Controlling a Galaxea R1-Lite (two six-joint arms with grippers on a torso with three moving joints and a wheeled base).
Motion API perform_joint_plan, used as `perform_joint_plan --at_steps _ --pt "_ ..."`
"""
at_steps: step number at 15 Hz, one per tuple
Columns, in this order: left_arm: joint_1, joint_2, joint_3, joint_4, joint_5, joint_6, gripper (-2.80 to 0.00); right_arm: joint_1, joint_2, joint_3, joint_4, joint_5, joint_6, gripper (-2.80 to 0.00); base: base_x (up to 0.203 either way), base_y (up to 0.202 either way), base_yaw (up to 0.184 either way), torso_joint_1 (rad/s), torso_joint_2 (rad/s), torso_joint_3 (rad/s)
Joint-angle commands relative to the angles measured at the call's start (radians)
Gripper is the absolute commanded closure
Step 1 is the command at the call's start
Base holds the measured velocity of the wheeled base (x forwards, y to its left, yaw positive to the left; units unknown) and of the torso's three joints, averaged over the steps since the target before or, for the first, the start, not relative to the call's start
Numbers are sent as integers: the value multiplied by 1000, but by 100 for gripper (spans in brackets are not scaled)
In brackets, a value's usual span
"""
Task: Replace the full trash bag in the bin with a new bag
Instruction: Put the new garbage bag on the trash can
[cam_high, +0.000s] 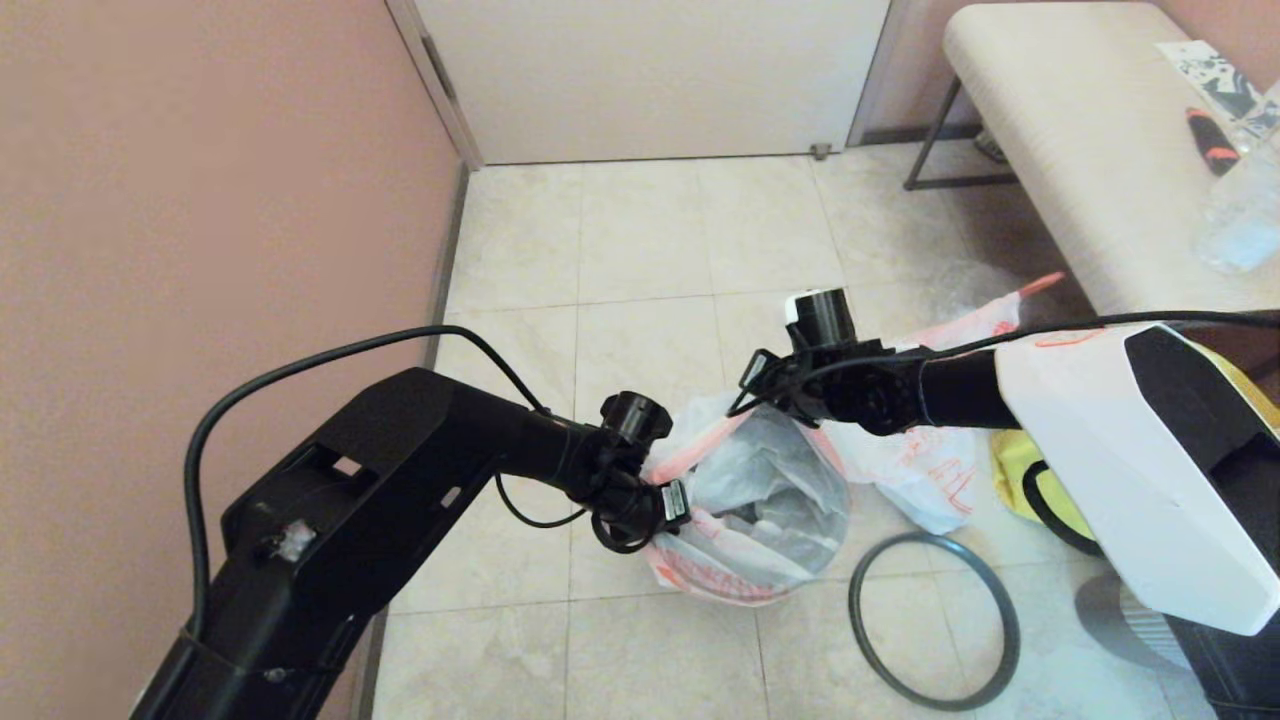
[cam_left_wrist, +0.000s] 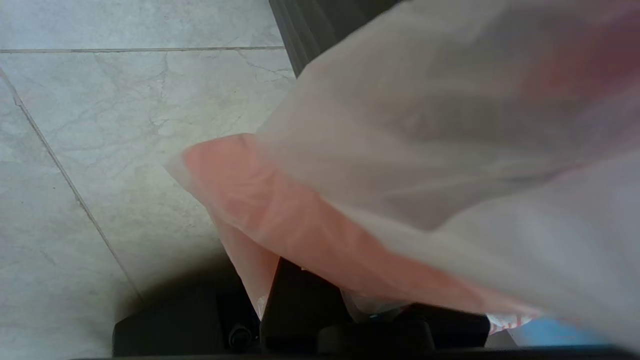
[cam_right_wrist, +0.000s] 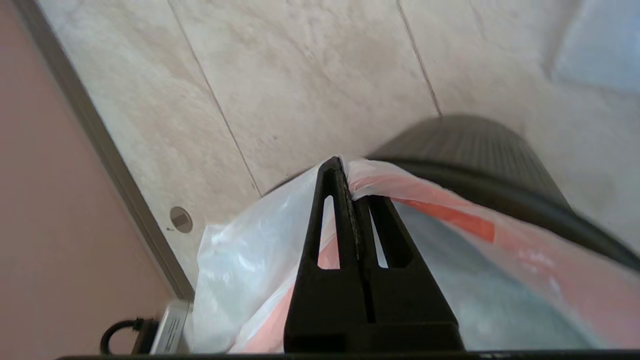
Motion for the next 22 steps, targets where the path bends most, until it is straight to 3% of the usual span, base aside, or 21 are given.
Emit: perform_joint_plan --at_steps 1,7,12,15,18,22 --pt "0 -2 2 2 -1 -3 0 -13 58 -9 -56 5 -27 0 0 0 0 0 0 0" --pt "-5 -5 15 0 -2 6 0 -103 71 -9 -187 4 -220 0 0 0 0 0 0 0" --pt "-5 -4 15 0 -2 8 0 -145 39 -5 -180 0 -264 0 0 0 0 0 0 0" --pt "-4 1 11 2 -2 20 0 -152 1 -4 -105 0 -266 0 0 0 0 0 0 0" --pt "-2 4 10 2 -1 20 0 -159 11 -6 -105 0 -348 0 0 0 0 0 0 0" --pt "-3 3 11 2 -1 22 0 -152 51 -9 -109 3 -353 0 0 0 0 0 0 0"
